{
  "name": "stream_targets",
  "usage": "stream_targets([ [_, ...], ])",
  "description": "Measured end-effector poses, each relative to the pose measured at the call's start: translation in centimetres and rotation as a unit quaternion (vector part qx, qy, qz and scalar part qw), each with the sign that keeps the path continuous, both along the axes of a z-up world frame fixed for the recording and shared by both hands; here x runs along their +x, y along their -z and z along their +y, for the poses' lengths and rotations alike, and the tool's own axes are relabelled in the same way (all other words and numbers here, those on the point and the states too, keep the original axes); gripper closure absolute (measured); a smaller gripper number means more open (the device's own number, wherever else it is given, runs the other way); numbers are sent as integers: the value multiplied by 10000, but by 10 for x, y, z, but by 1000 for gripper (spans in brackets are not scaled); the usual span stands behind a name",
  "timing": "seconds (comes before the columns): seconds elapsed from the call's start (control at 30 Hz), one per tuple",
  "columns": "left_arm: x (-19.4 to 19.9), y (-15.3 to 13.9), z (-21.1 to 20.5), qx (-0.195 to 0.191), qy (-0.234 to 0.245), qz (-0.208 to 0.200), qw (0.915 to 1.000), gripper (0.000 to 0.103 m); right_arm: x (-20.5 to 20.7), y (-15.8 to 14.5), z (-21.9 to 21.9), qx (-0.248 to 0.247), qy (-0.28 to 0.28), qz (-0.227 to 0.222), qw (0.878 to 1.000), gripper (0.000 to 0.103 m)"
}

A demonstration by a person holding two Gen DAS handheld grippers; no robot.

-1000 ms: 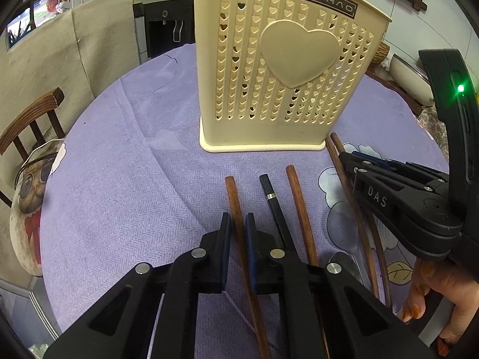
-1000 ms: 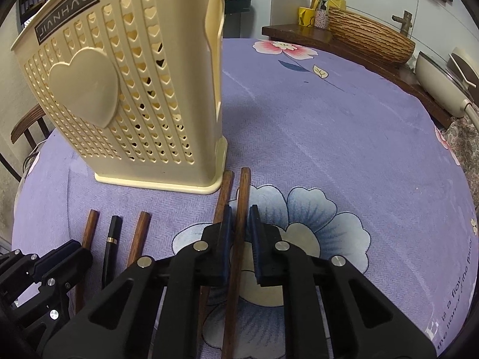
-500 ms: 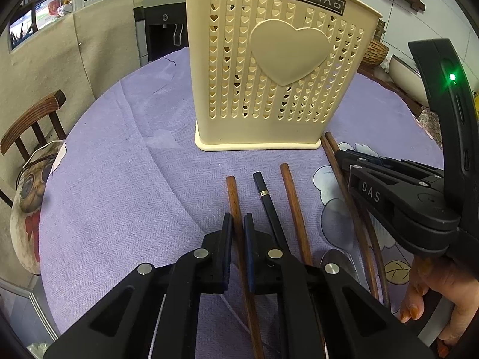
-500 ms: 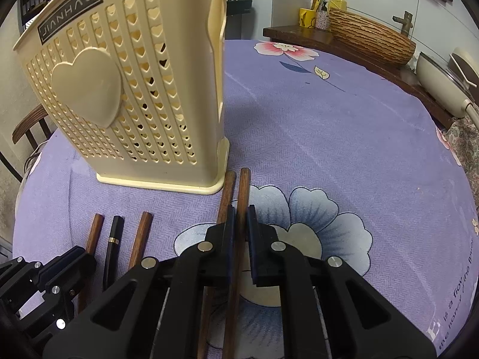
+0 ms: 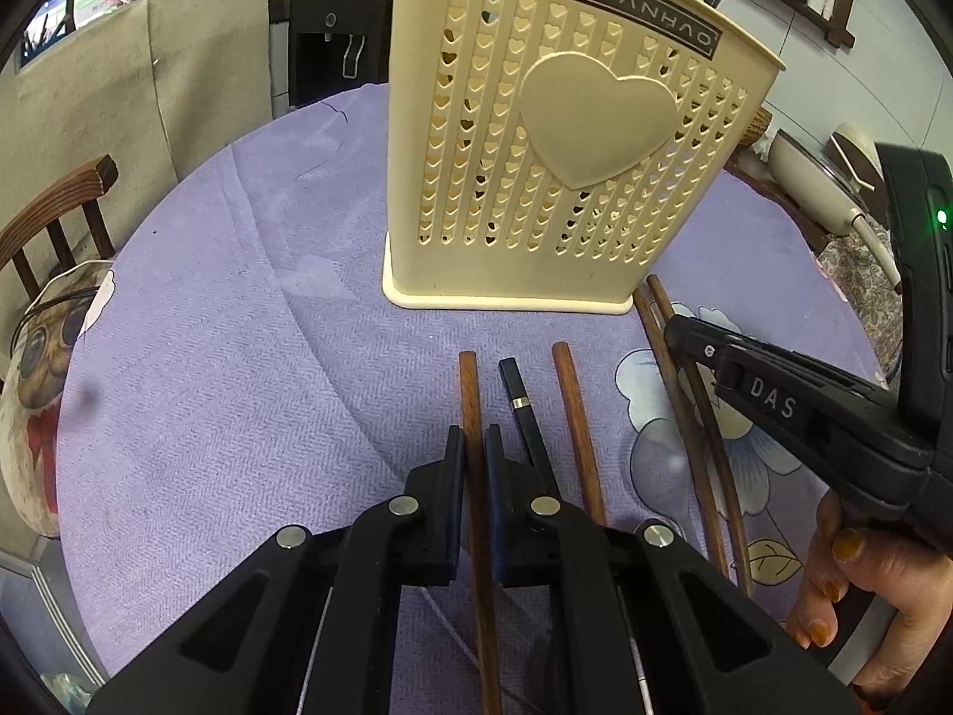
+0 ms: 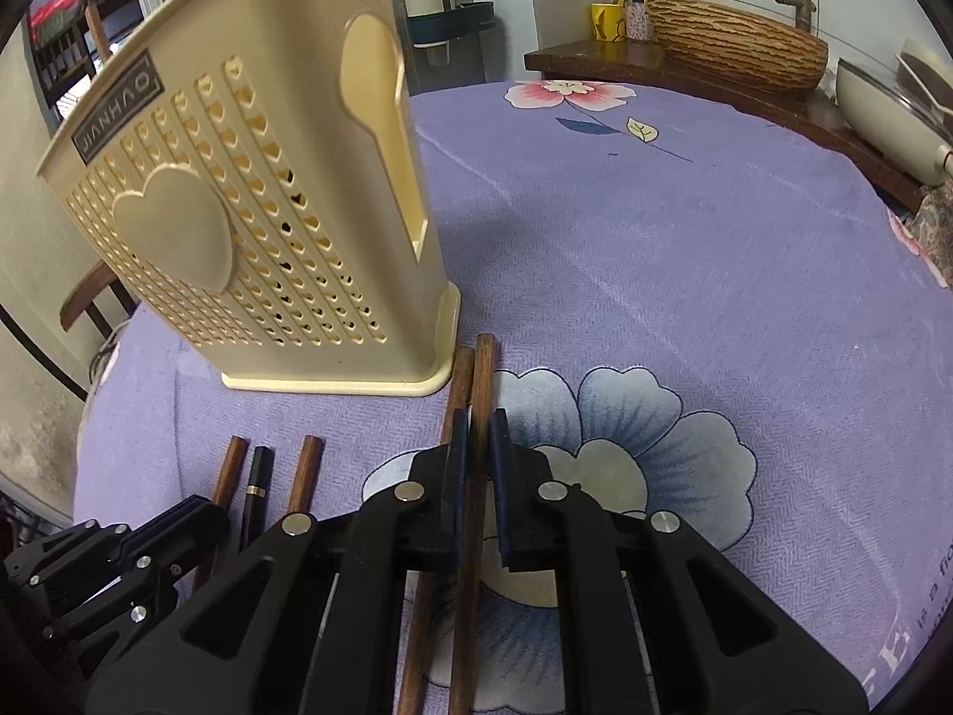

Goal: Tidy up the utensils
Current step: 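Lift both brown chopsticks and lower them upright into the caddy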

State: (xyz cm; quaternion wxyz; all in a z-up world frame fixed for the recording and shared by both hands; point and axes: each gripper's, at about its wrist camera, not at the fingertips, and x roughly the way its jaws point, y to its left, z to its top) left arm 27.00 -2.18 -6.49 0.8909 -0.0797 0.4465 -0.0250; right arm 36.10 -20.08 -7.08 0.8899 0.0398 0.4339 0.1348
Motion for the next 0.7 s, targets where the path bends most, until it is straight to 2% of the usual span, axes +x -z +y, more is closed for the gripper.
stream_targets([
  [0.27,-4,-25,14,-219,-51,-330,9992,96,-5,-14,-17,589,-2,-58,9982,95],
  [0.47,-16,-54,22,-350,-32,-728,9967,96,-25,-39,-30,897,-87,-403,9951,96],
  [0.7,-34,-88,32,-472,-2,-1158,9921,96,-68,-81,-48,1102,-285,-1029,9882,96],
])
